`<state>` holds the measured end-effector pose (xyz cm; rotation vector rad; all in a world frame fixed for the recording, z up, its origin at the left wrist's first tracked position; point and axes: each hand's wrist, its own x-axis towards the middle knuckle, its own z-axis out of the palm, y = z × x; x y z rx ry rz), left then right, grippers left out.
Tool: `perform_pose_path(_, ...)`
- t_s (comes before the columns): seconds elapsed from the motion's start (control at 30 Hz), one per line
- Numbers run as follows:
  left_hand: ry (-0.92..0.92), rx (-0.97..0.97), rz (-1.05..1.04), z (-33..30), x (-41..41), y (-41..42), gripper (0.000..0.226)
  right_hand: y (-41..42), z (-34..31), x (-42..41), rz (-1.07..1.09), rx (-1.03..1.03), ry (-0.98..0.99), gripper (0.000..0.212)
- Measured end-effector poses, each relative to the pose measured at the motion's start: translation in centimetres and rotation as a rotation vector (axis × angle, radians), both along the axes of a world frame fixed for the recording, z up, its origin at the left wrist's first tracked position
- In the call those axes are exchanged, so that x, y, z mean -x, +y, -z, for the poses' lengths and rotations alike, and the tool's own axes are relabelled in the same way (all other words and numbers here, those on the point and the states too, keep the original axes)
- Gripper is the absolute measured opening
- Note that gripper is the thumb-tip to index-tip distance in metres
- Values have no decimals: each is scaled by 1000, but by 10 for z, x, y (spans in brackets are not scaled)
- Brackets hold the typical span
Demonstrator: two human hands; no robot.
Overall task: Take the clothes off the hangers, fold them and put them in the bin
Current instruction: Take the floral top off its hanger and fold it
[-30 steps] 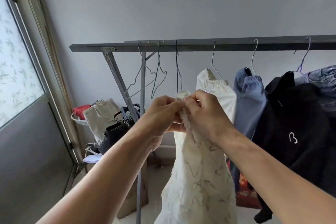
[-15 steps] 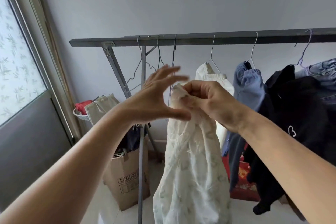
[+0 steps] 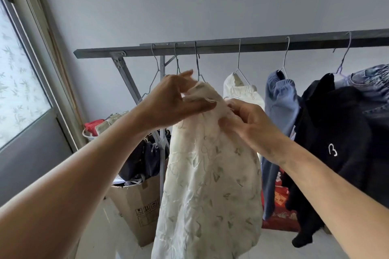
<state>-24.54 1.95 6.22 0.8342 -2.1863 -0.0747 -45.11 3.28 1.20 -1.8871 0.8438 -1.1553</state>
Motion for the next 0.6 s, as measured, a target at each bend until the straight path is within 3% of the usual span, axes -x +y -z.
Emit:
perform_pose_path(0.17, 174, -5, -139, -4, -9, 11, 56, 0, 14, 17, -48, -98, 365, 15)
perform_pose_path(0.27, 167, -26, -200, -14, -25, 16, 57, -6, 27, 27, -13, -191, 223, 14)
perform_pose_path(0.33, 108, -93, -207, -19, -33, 21, 61, -12, 21, 34, 52, -215, 109, 25)
perform_pose_path(0.5, 153, -278, -86, -37, -34, 36, 52, -34, -8, 32, 182, -70, 86, 42)
perform_pose_path(0.6, 176, -255, -15, -48, -29, 38, 71, -44, -15, 15, 159, 28, 146, 20)
